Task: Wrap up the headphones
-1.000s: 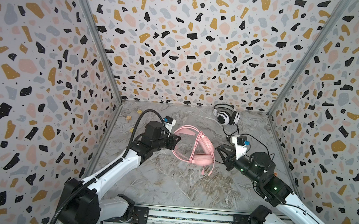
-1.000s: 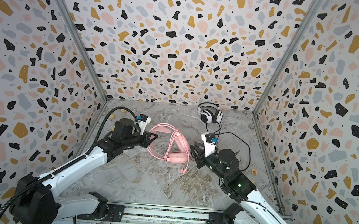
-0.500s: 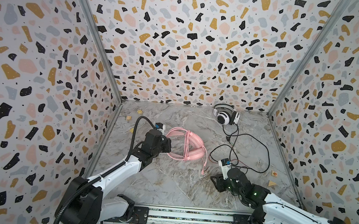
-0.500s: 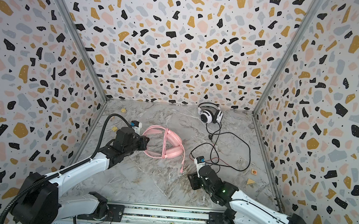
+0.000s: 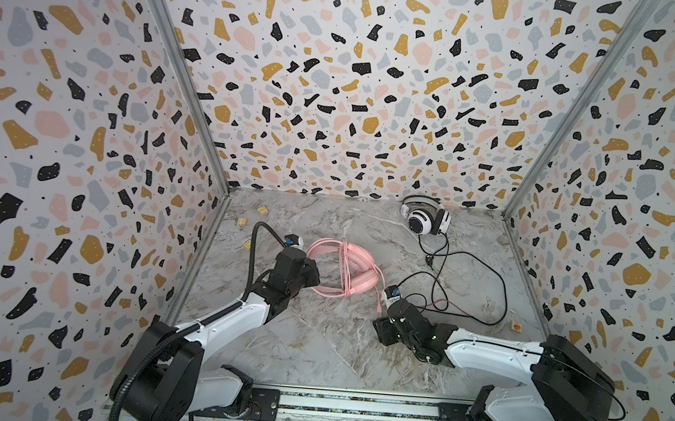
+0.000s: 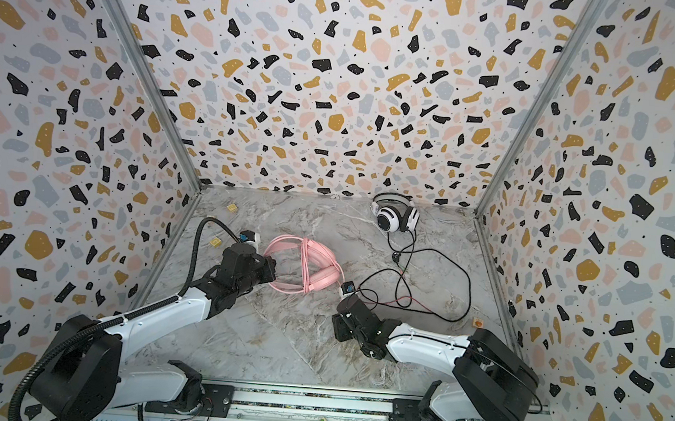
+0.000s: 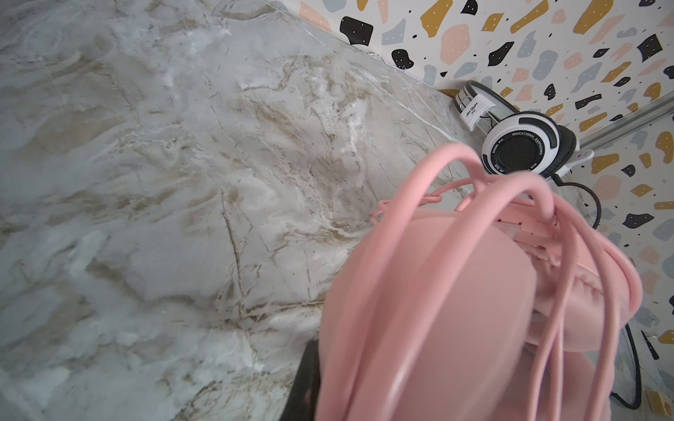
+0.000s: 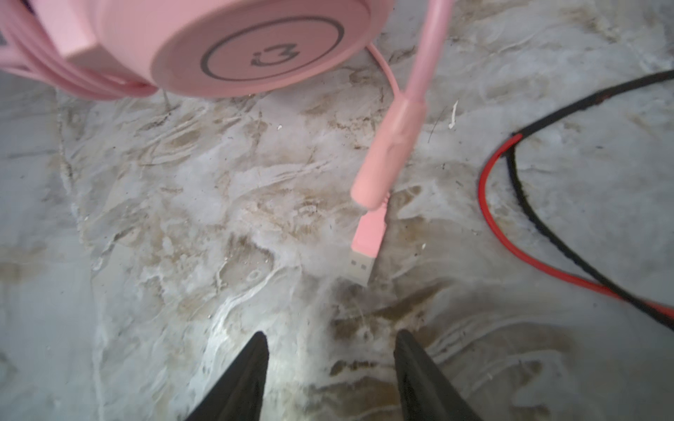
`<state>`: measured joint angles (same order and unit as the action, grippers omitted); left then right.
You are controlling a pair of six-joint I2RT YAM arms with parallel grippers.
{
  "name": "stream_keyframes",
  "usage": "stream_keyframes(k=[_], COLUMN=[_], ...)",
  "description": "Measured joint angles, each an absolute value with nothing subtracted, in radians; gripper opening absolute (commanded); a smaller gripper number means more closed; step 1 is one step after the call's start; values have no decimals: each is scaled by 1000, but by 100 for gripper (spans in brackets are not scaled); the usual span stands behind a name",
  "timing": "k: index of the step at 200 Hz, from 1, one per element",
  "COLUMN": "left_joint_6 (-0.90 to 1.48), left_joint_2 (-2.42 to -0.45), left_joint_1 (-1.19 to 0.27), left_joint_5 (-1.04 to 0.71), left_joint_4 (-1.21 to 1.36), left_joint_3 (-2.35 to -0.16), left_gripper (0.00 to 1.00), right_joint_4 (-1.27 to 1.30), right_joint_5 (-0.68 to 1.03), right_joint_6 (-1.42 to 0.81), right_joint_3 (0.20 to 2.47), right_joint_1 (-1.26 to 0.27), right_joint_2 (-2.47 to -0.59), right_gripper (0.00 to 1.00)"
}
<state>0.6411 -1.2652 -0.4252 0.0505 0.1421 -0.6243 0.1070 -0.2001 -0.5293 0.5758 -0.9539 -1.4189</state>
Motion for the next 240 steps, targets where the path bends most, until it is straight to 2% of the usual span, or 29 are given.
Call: stream_keyframes(k=[43,84,105,136,147,187,240], left_joint_6=[643,643,643,643,643,644,643], left_joint_2=[-1265,-1262,-1262,-1262,-1262,-1263,-1299], left_joint_1=[-425,-425,-425,-425,-425,-425,-425], left_joint_5=[51,55,59,62,64,67,80], left_joint_4=[157,158,158,158,157,158,168], left_joint_3=[-617,-613,-609,-608,-608,-608,-608], left_gripper=[0,0,0,0,0,0,0], right_joint_4=[144,170,184,219,221,193,40], right_joint_5=[-253,-255,-247,-226,-219,-213,-205], right_joint_6=[-498,-484,-478,-469,-467,-464,-462], right_joint_3=[683,689,689,691,691,667,607], right_joint_1=[-934,-884,-870,-867,-870,-915,-1041], right_joint_2=[-1590,-1629,-1649,-1665,-1665,-1627,-1416], right_gripper=[56,49,39,18,14,11,10])
